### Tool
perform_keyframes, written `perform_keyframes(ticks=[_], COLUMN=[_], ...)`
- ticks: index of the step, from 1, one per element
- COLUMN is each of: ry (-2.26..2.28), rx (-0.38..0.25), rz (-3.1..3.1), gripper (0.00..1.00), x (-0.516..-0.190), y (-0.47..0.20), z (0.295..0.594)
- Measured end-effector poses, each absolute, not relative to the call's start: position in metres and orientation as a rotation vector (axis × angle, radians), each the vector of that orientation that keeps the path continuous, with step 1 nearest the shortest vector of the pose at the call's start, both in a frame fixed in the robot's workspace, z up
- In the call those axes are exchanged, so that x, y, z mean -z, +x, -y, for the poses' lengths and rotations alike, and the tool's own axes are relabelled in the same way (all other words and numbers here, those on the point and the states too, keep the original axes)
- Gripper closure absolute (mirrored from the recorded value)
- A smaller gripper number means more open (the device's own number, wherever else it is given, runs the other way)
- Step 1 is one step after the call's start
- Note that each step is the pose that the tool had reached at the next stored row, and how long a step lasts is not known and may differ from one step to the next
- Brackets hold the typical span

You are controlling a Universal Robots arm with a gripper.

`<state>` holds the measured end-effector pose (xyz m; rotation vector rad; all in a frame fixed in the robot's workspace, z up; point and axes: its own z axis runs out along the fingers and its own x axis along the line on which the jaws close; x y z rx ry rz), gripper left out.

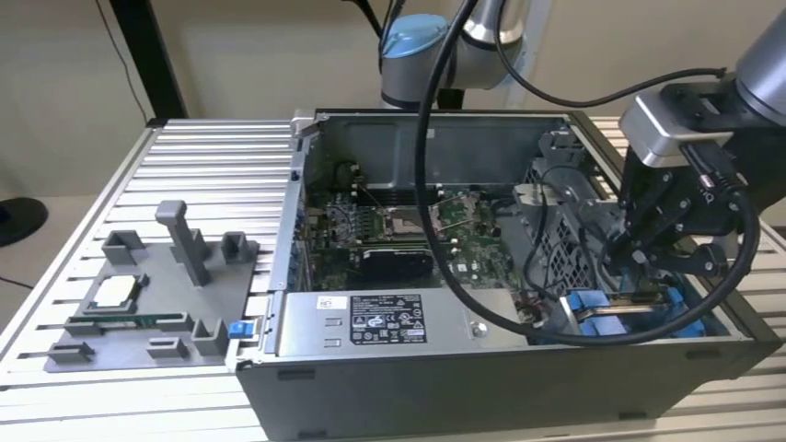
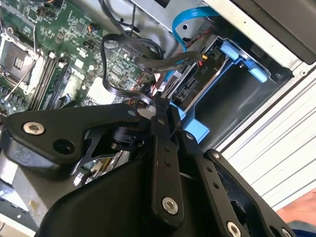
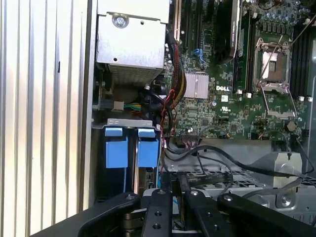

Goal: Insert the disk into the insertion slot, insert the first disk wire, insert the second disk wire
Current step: 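Insert the second disk wire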

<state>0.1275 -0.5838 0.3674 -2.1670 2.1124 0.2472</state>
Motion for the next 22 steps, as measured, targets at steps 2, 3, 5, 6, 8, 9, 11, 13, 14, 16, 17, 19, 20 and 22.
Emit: perform_keyframes(ticks=[2, 3, 5, 6, 8, 9, 11, 13, 14, 16, 17, 19, 20, 22], ry=[-2.169, -2.17, -2.171, -2.172, -2.173, -2.173, -2.172, -2.172, -2.172, -2.171, -2.17, -2.169, -2.169, -2.168], rx=[-0.243, -0.242, -0.239, -0.238, -0.236, -0.236, -0.236, -0.235, -0.235, -0.235, -0.234, -0.234, -0.234, -0.234], rz=[-2.115, -2.116, -2.117, -2.118, -2.119, -2.119, -2.12, -2.121, -2.121, -2.122, -2.123, -2.124, -2.125, -2.126], gripper=[1.0, 1.0, 1.0, 1.0, 1.0, 1.0, 1.0, 1.0, 1.0, 1.0, 1.0, 1.0, 1.0, 1.0], x=[-0.365, -0.364, -0.362, -0.361, -0.36, -0.36, -0.359, -0.358, -0.358, -0.357, -0.356, -0.354, -0.353, -0.35], y=[0.13, 0.131, 0.133, 0.134, 0.136, 0.137, 0.137, 0.137, 0.137, 0.138, 0.138, 0.139, 0.139, 0.14], z=[0.584, 0.584, 0.584, 0.584, 0.585, 0.586, 0.588, 0.591, 0.592, 0.594, 0.595, 0.596, 0.596, 0.596])
